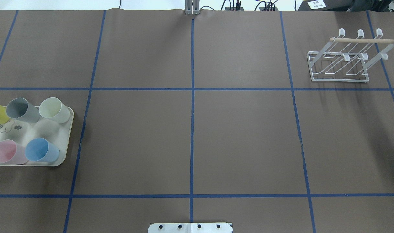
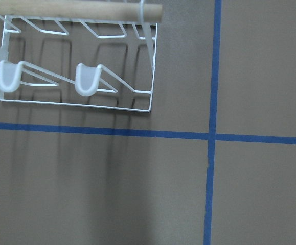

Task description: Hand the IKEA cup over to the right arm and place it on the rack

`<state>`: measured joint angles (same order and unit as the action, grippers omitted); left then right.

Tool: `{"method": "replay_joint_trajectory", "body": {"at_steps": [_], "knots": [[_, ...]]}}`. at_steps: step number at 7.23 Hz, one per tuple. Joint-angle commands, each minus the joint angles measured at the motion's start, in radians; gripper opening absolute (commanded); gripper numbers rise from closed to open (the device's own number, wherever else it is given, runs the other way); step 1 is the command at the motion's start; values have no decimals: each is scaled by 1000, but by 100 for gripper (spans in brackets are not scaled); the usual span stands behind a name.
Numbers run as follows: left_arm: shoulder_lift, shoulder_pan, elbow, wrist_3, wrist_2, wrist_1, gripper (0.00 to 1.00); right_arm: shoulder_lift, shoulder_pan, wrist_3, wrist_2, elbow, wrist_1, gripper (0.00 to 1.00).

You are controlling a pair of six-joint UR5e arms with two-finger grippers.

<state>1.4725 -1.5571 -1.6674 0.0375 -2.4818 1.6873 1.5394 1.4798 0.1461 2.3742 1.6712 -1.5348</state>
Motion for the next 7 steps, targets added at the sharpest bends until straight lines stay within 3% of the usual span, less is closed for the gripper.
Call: {"method": "replay_joint_trajectory", "body": {"at_steps": [1,4,5,7], "knots": [[-8,14,-3,-115,-21,69,100,10,-3,-11,0,-1,1,99],[17,181,58,-235,94,107,99,54,-4,-6,43,-21,91,99],[53,195,111,-243,92,111,97,54,-12,-5,77,-28,91,99],[60,196,117,-244,66,114,97,54,-32,-3,86,-27,94,99]]}}
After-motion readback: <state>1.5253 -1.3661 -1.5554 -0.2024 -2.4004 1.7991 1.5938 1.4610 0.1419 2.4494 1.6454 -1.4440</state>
